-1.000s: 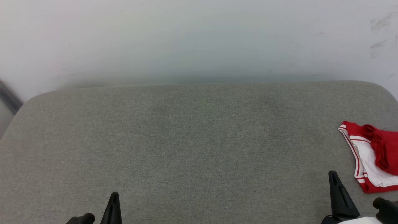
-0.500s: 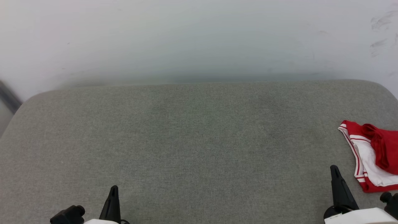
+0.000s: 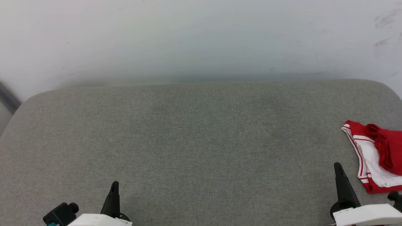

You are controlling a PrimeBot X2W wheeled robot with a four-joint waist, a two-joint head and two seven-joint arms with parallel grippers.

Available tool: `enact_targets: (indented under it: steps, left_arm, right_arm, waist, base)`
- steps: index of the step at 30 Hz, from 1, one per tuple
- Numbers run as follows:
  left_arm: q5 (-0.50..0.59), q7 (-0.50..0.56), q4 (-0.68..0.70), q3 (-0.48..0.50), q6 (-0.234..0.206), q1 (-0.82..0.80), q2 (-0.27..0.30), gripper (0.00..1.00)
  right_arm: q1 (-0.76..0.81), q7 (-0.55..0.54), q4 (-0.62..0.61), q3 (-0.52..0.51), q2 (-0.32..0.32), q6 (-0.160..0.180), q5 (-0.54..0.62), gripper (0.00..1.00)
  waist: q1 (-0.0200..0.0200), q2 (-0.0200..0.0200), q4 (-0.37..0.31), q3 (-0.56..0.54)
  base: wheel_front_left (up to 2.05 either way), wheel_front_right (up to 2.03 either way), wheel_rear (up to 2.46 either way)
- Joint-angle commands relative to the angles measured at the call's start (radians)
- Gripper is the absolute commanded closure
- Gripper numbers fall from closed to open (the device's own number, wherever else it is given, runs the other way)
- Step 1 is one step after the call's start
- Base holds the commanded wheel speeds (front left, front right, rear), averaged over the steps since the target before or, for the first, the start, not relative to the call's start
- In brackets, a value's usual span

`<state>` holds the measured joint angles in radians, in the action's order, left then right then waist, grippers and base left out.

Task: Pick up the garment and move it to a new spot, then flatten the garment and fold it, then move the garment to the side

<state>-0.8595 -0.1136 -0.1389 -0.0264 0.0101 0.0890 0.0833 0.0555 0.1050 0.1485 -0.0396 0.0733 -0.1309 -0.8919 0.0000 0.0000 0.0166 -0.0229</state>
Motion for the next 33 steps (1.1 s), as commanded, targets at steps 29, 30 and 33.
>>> enact_targets:
  steps: [29,30,33]
  left_arm:
    - [-0.36,0.082,-0.04,0.039,0.059,-0.104,0.008,1.0]
    - [-0.37,0.084,-0.042,0.04,0.061,-0.107,0.008,1.0]
    - [-0.401,0.092,-0.046,0.044,0.065,-0.112,0.008,1.0]
  right_arm:
    - [-0.091,-0.081,0.036,-0.014,0.01,0.0,-0.341,1.0]
    - [-0.091,-0.085,0.038,-0.015,0.01,0.0,-0.351,1.0]
    - [-0.097,-0.092,0.042,-0.017,0.009,0.0,-0.379,1.0]
  waist:
    - [0.0,0.0,-0.006,0.009]
    - [0.0,0.0,-0.006,0.01]
    - [0.0,0.0,-0.007,0.011]
  base:
    - [0.0,0.0,0.0]
    - [0.0,0.0,0.0]
    - [0.0,0.0,0.0]
